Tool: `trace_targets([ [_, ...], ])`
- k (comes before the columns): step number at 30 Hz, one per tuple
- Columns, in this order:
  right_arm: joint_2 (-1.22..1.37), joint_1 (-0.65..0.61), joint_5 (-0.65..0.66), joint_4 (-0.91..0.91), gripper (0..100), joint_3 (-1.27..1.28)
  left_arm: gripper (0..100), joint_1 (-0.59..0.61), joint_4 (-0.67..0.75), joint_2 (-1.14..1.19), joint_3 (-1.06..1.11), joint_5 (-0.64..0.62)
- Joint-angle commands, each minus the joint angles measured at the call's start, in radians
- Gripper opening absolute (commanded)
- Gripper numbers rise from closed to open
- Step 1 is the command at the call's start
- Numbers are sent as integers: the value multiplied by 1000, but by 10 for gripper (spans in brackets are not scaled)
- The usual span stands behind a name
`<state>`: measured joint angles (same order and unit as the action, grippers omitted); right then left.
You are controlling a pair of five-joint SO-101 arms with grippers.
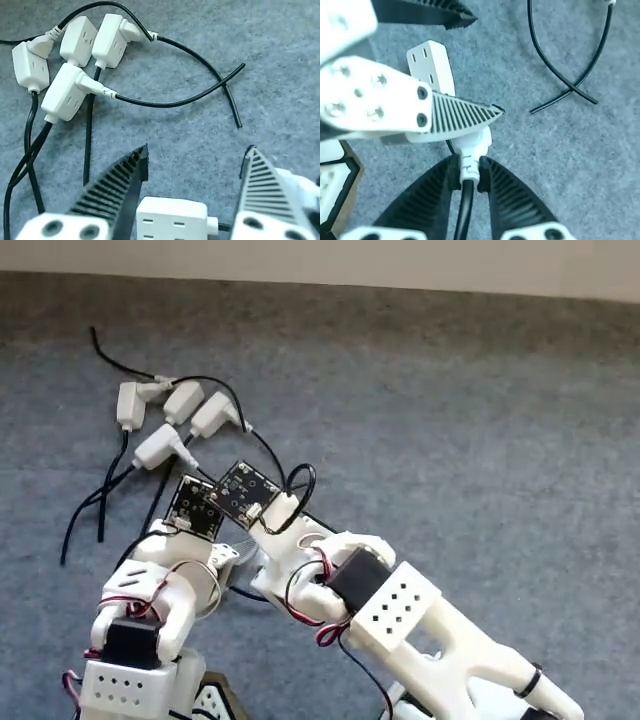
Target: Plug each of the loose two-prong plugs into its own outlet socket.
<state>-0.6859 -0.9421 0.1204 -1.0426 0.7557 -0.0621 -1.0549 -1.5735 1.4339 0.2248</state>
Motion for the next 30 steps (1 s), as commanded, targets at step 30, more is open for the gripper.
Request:
trace_targets([
  [30, -22, 25, 72, -157, 8, -189, 309, 1020, -101, 1474, -1529, 43],
])
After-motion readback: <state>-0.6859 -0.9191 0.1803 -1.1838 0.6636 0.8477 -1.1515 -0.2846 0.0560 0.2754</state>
